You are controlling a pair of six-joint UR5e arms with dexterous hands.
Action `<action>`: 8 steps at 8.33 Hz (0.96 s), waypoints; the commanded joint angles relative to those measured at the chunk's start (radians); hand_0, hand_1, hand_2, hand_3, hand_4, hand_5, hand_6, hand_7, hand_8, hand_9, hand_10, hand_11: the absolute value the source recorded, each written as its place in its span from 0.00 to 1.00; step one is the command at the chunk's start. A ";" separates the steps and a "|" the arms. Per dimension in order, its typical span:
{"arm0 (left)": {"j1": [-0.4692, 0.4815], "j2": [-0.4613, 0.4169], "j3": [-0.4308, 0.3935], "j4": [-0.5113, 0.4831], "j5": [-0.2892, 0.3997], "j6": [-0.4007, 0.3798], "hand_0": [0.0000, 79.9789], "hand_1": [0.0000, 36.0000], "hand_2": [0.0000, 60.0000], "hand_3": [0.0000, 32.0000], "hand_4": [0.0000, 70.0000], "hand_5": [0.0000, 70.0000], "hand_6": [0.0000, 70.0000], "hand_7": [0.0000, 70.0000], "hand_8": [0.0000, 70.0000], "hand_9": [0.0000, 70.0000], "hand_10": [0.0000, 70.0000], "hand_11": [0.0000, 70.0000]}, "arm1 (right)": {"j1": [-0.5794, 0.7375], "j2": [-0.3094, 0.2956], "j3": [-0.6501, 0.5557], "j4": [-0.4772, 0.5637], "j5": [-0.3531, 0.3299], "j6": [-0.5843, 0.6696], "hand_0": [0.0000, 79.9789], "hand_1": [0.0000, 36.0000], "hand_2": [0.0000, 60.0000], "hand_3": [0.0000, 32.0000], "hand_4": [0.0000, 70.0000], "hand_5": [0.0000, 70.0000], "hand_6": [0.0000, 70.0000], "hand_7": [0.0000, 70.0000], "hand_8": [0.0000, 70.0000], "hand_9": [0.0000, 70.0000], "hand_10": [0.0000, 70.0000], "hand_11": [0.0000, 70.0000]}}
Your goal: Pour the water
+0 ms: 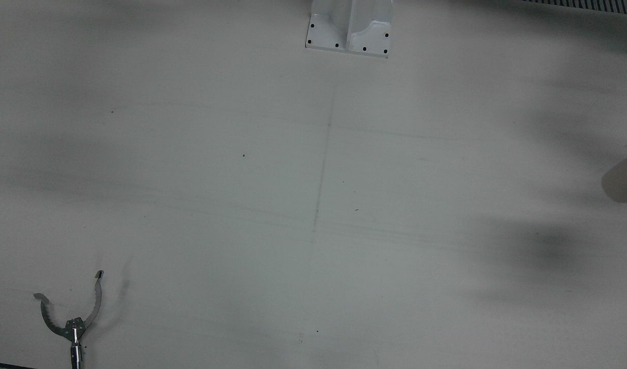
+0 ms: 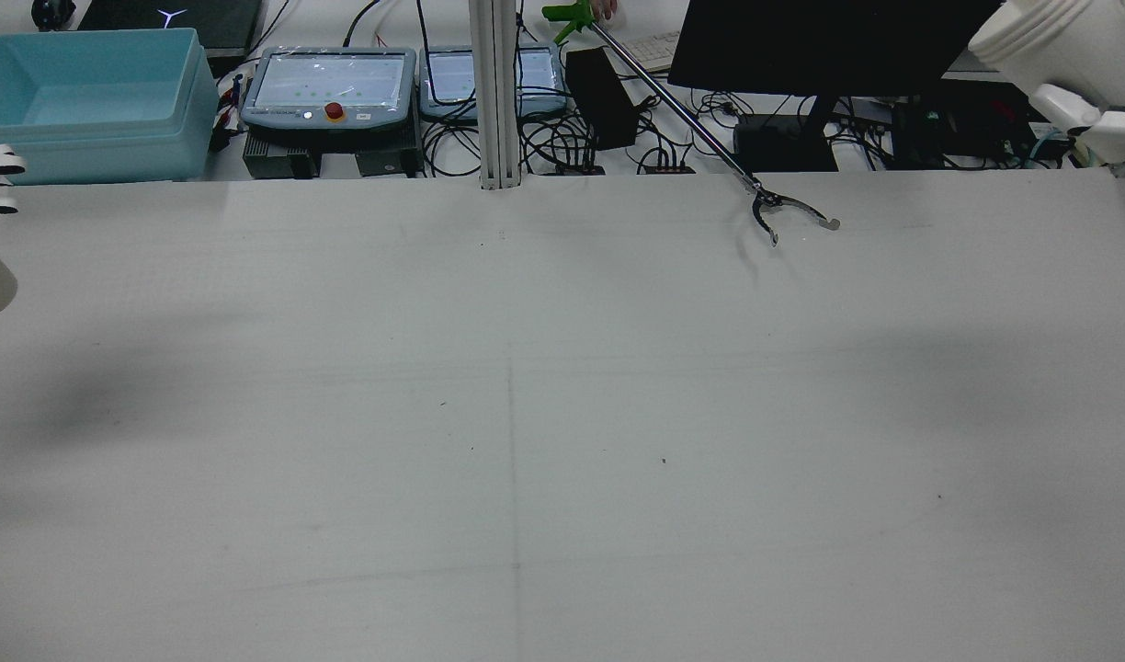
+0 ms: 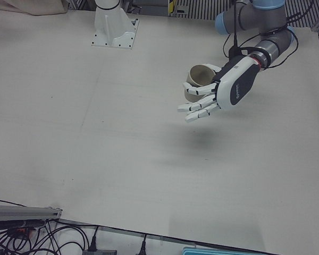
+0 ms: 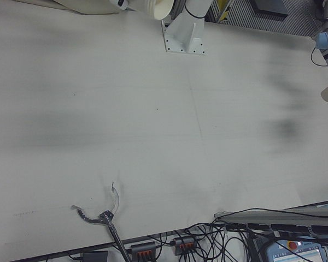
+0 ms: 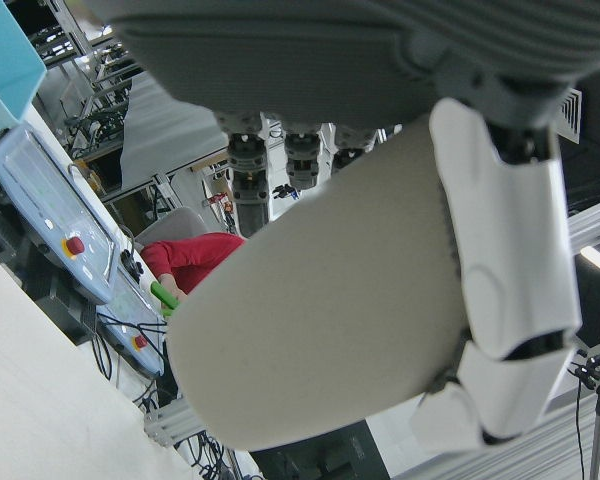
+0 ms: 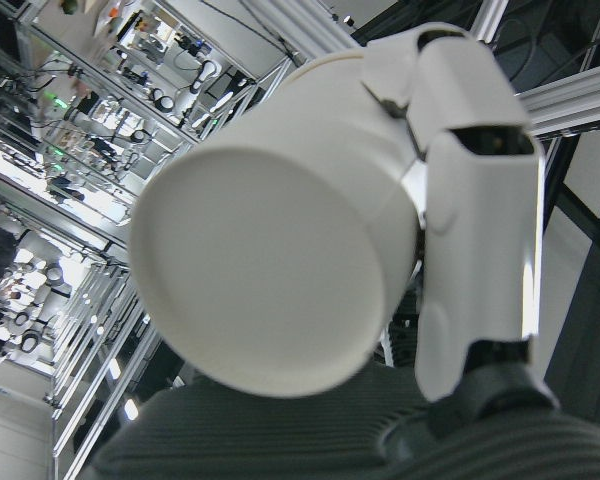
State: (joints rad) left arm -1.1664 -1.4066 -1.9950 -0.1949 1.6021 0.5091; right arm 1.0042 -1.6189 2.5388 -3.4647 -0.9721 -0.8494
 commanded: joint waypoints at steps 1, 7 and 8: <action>-0.071 0.098 0.106 -0.141 0.004 -0.012 0.69 0.84 1.00 0.00 1.00 1.00 0.30 0.30 0.13 0.18 0.25 0.37 | 0.107 -0.039 -0.374 0.232 -0.077 0.148 0.81 1.00 1.00 0.00 0.18 0.64 1.00 0.95 1.00 1.00 1.00 1.00; -0.068 0.090 0.205 -0.241 0.001 0.124 0.70 0.80 1.00 0.00 1.00 1.00 0.28 0.29 0.12 0.17 0.24 0.36 | 0.280 -0.010 -0.789 0.567 -0.154 0.294 1.00 1.00 1.00 0.00 0.41 0.71 1.00 1.00 1.00 1.00 1.00 1.00; -0.068 0.090 0.252 -0.291 -0.007 0.123 0.70 0.80 1.00 0.00 1.00 1.00 0.29 0.30 0.13 0.18 0.25 0.37 | 0.275 -0.039 -0.790 0.569 -0.152 0.299 0.99 0.99 0.90 0.00 0.37 0.63 0.88 0.94 0.86 1.00 0.85 1.00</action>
State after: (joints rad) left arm -1.2352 -1.3145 -1.7957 -0.4307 1.6040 0.6310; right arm 1.2639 -1.6240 1.7578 -2.9021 -1.1084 -0.5657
